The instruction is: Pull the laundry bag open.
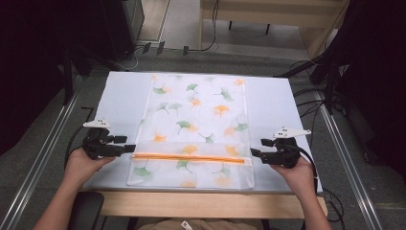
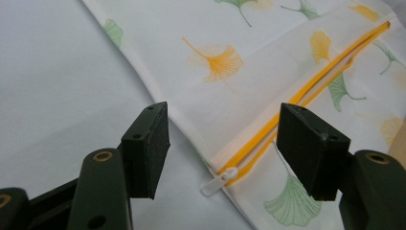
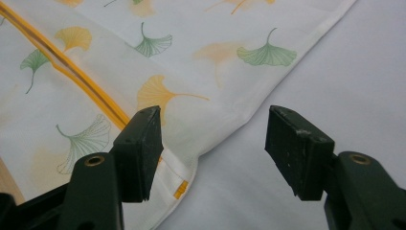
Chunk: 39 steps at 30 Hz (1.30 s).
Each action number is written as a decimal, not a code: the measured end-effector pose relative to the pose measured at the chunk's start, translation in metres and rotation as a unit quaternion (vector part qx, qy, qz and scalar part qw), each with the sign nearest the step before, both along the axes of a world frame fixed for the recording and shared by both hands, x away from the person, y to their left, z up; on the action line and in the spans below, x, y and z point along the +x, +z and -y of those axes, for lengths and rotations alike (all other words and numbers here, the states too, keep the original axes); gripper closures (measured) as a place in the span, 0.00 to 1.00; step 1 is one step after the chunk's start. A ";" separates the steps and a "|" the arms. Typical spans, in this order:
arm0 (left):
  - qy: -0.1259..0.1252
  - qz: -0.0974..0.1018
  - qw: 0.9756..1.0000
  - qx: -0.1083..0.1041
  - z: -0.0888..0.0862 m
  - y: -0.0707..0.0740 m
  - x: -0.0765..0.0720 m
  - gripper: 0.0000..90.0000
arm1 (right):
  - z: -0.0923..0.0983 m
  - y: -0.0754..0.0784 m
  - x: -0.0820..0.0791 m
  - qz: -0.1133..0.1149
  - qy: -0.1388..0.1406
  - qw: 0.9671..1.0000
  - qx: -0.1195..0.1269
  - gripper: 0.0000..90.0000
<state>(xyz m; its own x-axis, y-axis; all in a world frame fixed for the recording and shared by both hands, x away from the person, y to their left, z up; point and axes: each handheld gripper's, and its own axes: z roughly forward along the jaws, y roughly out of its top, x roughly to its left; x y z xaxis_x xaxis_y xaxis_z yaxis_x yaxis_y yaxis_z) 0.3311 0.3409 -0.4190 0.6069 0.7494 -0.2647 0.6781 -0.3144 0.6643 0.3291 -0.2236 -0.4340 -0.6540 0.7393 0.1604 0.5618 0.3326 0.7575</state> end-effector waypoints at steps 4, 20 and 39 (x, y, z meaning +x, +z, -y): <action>0.012 0.002 1.000 0.002 -0.005 -0.002 0.001 0.40 | 0.005 -0.002 0.002 -0.001 -0.007 1.000 -0.003 0.41; 0.052 0.019 0.998 0.021 -0.020 -0.009 0.004 0.36 | 0.025 -0.020 0.013 0.000 -0.044 0.999 -0.010 0.34; 0.075 0.017 0.996 0.034 -0.022 -0.009 0.003 0.36 | 0.031 -0.024 0.016 -0.005 -0.057 0.998 -0.018 0.34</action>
